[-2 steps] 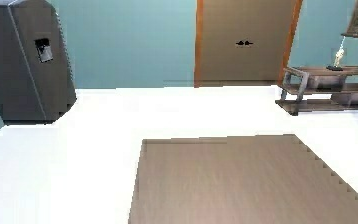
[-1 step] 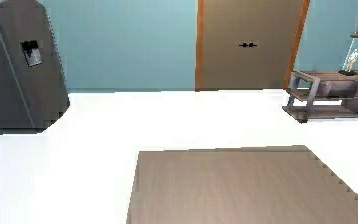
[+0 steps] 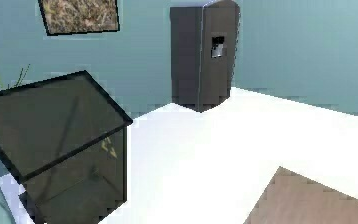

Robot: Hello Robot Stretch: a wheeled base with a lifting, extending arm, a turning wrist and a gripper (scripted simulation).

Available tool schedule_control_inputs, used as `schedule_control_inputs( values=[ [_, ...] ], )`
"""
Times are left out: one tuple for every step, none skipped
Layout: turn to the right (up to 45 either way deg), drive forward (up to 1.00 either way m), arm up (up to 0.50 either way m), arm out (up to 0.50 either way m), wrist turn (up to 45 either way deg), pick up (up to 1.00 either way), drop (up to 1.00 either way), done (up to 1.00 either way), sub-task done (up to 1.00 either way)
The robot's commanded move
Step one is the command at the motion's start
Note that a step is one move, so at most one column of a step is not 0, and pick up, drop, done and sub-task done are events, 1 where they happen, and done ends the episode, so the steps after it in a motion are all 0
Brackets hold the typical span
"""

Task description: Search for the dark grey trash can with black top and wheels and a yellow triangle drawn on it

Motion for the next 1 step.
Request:
schedule_control_inputs(
  values=[
    [-30.0,0.00,0.00,0.00,0.0,0.00,0.00,0.00,0.00]
  ],
)
